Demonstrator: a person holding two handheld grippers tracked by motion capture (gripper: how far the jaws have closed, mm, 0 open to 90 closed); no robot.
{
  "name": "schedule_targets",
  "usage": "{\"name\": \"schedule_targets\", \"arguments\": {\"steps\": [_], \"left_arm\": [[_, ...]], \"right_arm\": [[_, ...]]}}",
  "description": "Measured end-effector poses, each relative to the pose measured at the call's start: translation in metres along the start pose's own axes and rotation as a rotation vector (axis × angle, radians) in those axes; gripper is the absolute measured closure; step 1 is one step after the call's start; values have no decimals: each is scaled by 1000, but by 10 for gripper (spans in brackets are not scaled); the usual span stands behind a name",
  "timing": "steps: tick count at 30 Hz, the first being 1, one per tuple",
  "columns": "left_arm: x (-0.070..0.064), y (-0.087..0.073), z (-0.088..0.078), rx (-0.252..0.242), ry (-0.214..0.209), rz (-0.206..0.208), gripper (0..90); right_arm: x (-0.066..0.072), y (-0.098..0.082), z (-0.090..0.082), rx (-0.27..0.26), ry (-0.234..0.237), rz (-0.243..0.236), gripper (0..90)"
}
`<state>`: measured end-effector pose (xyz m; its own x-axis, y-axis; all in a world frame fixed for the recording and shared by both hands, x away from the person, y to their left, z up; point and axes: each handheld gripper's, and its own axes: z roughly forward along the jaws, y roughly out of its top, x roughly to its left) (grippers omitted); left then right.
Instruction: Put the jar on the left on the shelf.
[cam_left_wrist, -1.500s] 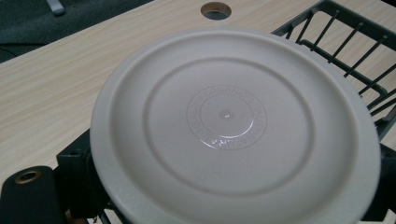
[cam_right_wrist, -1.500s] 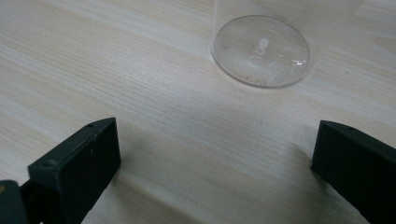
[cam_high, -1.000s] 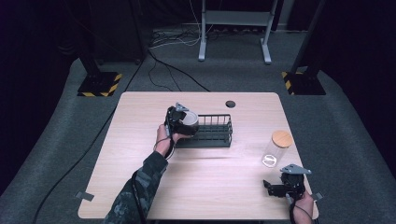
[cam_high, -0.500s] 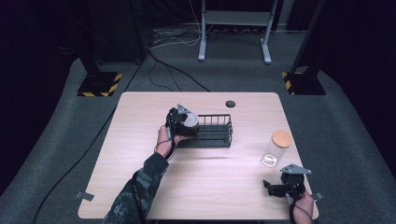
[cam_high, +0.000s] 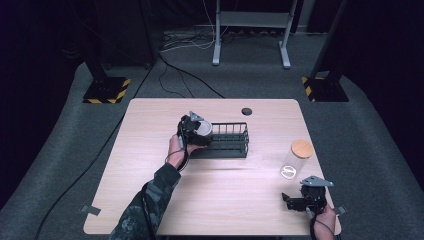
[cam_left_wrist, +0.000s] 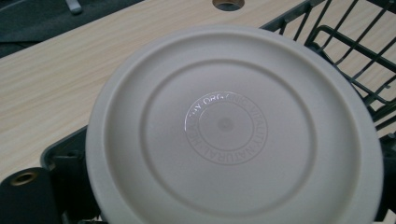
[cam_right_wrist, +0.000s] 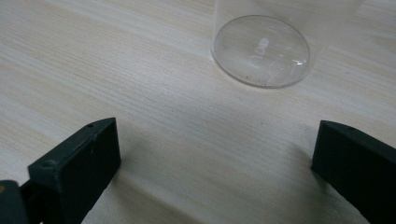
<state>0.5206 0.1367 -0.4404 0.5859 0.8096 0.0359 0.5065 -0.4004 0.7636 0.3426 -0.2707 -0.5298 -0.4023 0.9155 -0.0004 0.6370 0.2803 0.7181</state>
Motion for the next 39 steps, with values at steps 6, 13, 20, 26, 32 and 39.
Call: {"name": "schedule_targets", "arguments": {"steps": [6,13,20,26,32,39], "left_arm": [[3,7,-17,-9,-34,3,11],[2,2,-46,-24,-50,36,1],[-2,-23,-70,-19,-36,69,2],[-2,-60,-84,-3,-18,59,2],[2,-106,-87,30,-20,10,8],[8,-152,-87,70,13,-33,8]], "right_arm": [[0,0,0,0,2,-1,0],[0,0,0,0,2,-1,0],[0,0,0,0,6,-4,0],[0,0,0,0,7,-6,0],[0,0,0,0,6,-6,0],[0,0,0,1,5,-5,0]]}}
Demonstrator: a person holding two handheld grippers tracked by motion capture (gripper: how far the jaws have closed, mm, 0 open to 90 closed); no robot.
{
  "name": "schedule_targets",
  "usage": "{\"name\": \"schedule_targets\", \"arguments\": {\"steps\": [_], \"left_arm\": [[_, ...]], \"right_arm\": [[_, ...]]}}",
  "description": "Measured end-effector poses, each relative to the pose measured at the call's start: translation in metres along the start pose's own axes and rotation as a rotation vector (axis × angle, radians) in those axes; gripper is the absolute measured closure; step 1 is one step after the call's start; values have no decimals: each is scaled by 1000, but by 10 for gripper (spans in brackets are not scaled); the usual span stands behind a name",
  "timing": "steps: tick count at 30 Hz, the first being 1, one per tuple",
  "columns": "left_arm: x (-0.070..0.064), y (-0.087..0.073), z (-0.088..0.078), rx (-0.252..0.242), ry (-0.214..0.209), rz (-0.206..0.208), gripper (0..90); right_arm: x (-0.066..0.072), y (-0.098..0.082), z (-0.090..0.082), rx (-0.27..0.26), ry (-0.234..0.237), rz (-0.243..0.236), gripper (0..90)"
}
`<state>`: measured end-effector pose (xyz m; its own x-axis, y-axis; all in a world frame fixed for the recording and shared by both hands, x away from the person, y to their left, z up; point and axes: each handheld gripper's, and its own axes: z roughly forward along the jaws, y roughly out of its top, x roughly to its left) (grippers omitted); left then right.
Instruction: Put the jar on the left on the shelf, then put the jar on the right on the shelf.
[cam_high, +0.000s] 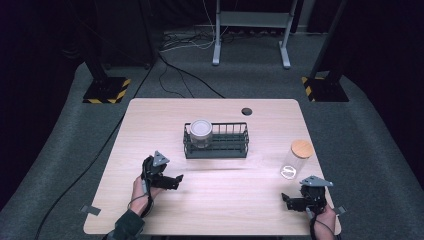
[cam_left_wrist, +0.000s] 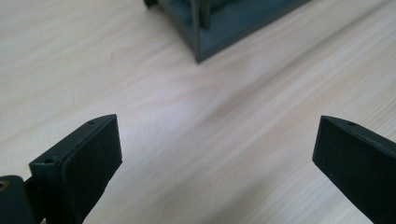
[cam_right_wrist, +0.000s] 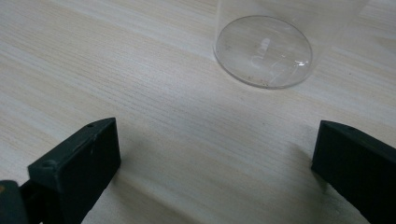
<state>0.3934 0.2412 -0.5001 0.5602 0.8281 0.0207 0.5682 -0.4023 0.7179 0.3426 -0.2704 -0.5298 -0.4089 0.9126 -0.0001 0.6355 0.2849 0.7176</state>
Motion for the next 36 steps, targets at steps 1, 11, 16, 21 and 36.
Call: {"name": "schedule_targets", "arguments": {"steps": [1,11,16,21,36], "left_arm": [[1,-5,0,5,-3,-11,8],[7,-32,4,25,18,-54,2],[7,-37,4,20,27,-54,0],[6,-38,4,13,33,-57,0],[7,-39,3,11,29,-53,1]], "right_arm": [[0,0,0,0,0,0,0],[0,0,0,0,-1,0,0],[0,0,0,2,-8,9,0],[0,0,0,2,-8,10,0],[-1,0,0,3,-3,9,0]]}}
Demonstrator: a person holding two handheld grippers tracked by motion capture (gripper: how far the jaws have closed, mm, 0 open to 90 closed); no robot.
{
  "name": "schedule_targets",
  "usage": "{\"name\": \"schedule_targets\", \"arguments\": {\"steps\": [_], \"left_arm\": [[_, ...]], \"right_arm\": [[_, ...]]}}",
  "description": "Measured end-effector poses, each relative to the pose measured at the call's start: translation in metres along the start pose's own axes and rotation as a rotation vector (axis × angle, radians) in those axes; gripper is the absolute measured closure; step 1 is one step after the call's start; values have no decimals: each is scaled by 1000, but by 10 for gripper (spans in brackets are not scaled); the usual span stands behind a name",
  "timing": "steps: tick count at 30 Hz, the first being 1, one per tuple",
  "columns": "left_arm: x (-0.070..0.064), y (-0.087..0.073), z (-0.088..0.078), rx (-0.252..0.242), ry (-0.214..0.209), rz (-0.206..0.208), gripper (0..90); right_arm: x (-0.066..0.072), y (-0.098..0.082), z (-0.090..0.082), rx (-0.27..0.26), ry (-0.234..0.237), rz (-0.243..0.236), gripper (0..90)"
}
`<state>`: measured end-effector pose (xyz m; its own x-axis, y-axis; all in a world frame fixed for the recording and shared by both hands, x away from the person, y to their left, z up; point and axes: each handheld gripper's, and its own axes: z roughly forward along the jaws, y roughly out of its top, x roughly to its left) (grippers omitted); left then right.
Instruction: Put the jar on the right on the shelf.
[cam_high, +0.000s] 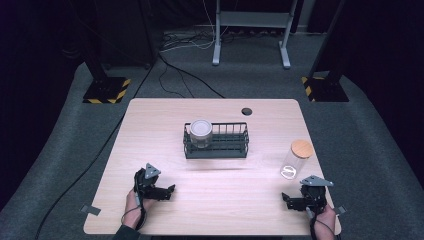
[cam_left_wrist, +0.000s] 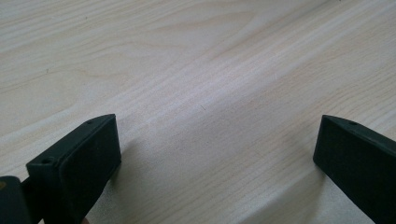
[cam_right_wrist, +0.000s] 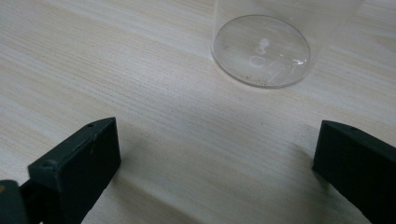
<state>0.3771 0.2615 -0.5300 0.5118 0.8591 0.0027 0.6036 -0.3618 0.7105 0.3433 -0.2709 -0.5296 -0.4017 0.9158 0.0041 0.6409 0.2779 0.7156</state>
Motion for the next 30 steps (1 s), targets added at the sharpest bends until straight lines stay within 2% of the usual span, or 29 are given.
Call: {"name": "schedule_targets", "arguments": {"steps": [13,16,18,21,25,30], "left_arm": [[-1,0,0,-4,11,0,1],[-1,-1,-1,-6,24,1,1],[-3,-1,-1,-12,36,12,1],[-3,-1,-2,-12,38,11,1],[0,0,0,0,18,-18,0],[-1,-1,0,-1,22,-21,1]], "right_arm": [[-5,3,-2,46,26,-30,0],[-5,4,-2,50,16,-23,0],[-5,4,-3,36,0,-4,8],[-9,5,-7,-35,29,47,10],[-12,12,-13,-89,41,91,13],[-11,25,-21,-104,42,75,12]]}}
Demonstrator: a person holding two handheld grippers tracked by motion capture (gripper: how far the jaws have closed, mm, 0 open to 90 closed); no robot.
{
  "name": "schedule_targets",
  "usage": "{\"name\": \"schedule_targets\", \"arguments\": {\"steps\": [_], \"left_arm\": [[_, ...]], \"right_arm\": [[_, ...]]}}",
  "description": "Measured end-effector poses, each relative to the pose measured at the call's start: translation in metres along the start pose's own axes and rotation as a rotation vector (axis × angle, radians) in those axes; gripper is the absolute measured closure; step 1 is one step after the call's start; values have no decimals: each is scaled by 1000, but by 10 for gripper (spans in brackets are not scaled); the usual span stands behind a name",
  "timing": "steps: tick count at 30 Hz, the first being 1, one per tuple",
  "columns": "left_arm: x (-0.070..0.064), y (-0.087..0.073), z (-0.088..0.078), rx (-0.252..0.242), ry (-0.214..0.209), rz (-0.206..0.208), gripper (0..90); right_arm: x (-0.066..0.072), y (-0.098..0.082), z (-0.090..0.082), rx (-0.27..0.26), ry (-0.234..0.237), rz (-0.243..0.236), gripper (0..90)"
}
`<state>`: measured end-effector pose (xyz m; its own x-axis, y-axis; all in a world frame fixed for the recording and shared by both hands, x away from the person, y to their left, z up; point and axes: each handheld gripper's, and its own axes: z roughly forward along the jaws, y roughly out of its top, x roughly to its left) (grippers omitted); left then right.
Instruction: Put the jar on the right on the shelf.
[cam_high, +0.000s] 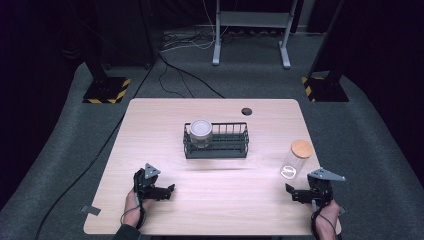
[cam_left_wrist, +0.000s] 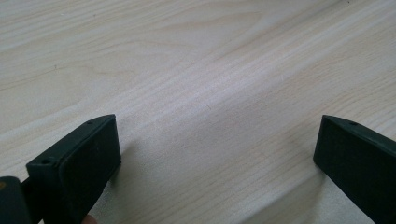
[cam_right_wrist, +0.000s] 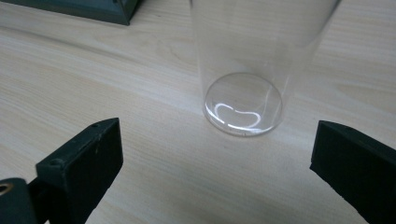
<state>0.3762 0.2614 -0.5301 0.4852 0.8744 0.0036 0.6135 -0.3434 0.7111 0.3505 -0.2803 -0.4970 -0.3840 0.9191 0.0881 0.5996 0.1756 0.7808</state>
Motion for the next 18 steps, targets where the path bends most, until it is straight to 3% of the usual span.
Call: {"name": "schedule_targets", "arguments": {"steps": [9,11,18], "left_arm": [[-1,-1,-1,2,7,-9,1],[-1,-2,-2,1,10,-13,1],[-2,-3,-3,1,9,-11,1]], "right_arm": [[10,36,-6,-39,-16,-27,5],[12,44,-8,-70,-45,-37,7],[4,59,-11,-88,-80,-6,14]]}}
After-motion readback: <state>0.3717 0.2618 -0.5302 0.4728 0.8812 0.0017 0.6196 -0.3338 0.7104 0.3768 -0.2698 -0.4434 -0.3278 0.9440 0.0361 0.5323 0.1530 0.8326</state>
